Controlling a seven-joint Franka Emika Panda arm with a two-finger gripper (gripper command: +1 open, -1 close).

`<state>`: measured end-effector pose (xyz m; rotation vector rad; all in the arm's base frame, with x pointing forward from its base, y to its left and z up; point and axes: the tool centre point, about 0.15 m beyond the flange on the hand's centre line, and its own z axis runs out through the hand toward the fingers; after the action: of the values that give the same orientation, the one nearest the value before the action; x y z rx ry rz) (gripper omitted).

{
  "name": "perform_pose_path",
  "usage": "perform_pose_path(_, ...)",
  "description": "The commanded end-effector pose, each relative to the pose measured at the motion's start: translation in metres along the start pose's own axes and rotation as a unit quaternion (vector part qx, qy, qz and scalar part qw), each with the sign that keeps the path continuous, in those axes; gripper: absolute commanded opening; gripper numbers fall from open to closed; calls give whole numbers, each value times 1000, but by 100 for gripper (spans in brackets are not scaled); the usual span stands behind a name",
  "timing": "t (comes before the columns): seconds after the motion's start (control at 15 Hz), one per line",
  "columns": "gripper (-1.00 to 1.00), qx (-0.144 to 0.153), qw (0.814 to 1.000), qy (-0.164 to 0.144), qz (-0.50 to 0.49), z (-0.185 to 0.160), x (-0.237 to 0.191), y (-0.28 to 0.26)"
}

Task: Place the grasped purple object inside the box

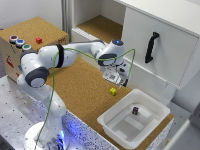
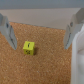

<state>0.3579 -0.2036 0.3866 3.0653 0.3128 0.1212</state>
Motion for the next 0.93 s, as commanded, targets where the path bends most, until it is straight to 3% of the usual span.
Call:
perform_pose_path(0.0,100,-51,999,4,8,8,-3,-9)
perform_pose_path(0.2,100,-51,999,4,8,8,-3,-9)
perform_pose_path(0.27,100,7,1000,-5,3,2,1,4)
perform_pose_path(0.4,100,43,998,-38,11,30,11,28)
perform_pose_path(0.53,100,74,997,-35,13,59,21,35)
perform_pose_path(0.87,100,59,996,-67,-3,110,48,17)
